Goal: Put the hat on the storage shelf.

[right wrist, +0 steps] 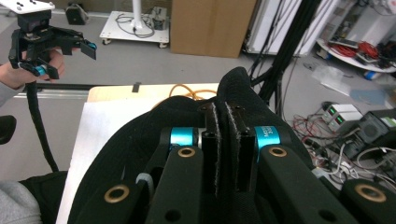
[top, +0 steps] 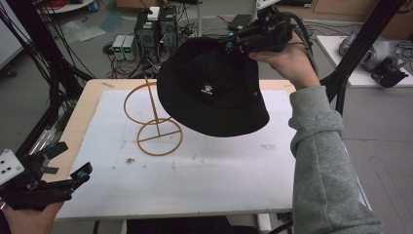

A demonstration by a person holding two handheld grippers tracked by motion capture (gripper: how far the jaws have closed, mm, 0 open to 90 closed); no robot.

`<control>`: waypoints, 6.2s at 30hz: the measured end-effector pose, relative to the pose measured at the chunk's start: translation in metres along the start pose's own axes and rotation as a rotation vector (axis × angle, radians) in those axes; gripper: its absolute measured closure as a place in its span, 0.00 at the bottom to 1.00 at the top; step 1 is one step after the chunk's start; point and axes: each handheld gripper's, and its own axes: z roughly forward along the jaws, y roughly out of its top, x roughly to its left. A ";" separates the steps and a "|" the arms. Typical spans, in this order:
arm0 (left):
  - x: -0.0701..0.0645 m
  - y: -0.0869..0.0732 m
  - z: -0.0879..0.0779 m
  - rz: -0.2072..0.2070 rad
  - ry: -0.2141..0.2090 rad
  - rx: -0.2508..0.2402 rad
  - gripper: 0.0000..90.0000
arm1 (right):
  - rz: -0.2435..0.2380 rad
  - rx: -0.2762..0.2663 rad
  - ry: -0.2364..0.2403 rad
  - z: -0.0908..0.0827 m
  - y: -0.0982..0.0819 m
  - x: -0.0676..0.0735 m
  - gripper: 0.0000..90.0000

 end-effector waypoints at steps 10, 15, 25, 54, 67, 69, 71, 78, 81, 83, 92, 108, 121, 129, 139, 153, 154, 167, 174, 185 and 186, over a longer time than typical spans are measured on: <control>-0.003 0.000 -0.007 0.008 0.014 0.004 0.07 | -0.036 -0.014 0.047 0.025 0.016 -0.001 0.96; -0.003 0.000 -0.009 0.008 0.019 0.004 0.07 | -0.051 -0.006 0.064 0.037 0.023 -0.002 0.96; -0.005 -0.002 -0.011 0.010 0.023 0.013 0.07 | -0.072 0.006 0.096 0.064 0.037 0.000 0.95; -0.006 -0.004 -0.023 0.004 0.047 0.014 0.07 | -0.119 0.056 0.146 0.160 0.047 -0.010 0.95; -0.005 -0.006 -0.022 -0.001 0.046 0.021 0.07 | -0.086 0.094 0.165 0.200 0.036 -0.013 0.95; -0.005 -0.006 -0.022 -0.002 0.045 0.021 0.07 | -0.081 0.101 0.165 0.204 0.034 -0.013 0.95; -0.005 -0.006 -0.022 -0.003 0.043 0.021 0.07 | -0.077 0.108 0.165 0.208 0.031 -0.013 0.95; -0.006 -0.006 -0.021 -0.002 0.040 0.024 0.07 | -0.036 0.122 0.179 0.214 0.018 -0.013 0.95; -0.007 -0.006 -0.020 -0.002 0.037 0.027 0.07 | -0.019 0.114 0.186 0.215 0.013 -0.013 0.95; -0.007 -0.006 -0.020 0.000 0.037 0.026 0.07 | -0.005 0.117 0.188 0.215 0.011 -0.015 0.95; -0.007 -0.007 -0.019 0.000 0.035 0.028 0.07 | 0.004 0.106 0.189 0.214 0.008 -0.015 0.94; -0.009 -0.005 -0.018 0.008 0.031 0.031 0.07 | 0.074 0.054 0.126 0.204 0.012 -0.016 0.47; -0.009 -0.006 -0.018 0.004 0.031 0.030 0.07 | 0.125 0.002 0.058 0.201 0.012 -0.017 0.01; -0.011 -0.005 -0.017 0.009 0.029 0.030 0.07 | 0.124 -0.013 0.042 0.187 0.006 -0.015 0.01; -0.011 -0.003 -0.012 0.015 0.023 0.030 0.07 | 0.169 -0.050 -0.022 0.157 -0.015 -0.018 0.01; -0.006 0.001 0.003 0.010 -0.011 0.022 0.07 | 0.219 -0.076 -0.113 0.104 -0.051 -0.015 0.01; -0.005 0.001 0.004 0.008 -0.011 0.020 0.07 | 0.228 -0.071 -0.121 0.101 -0.054 -0.015 0.01; 0.003 0.005 0.016 0.005 -0.027 0.009 0.07 | 0.266 -0.076 -0.211 0.059 -0.089 -0.004 0.01; 0.007 0.006 0.024 -0.001 -0.035 0.010 0.07 | 0.279 -0.103 -0.271 0.032 -0.107 0.004 0.01; 0.010 0.008 0.033 0.000 -0.047 0.009 0.07 | 0.360 -0.105 -0.368 -0.007 -0.152 0.020 0.01; 0.010 0.008 0.034 0.000 -0.047 0.009 0.07 | 0.359 -0.107 -0.384 -0.010 -0.156 0.022 0.01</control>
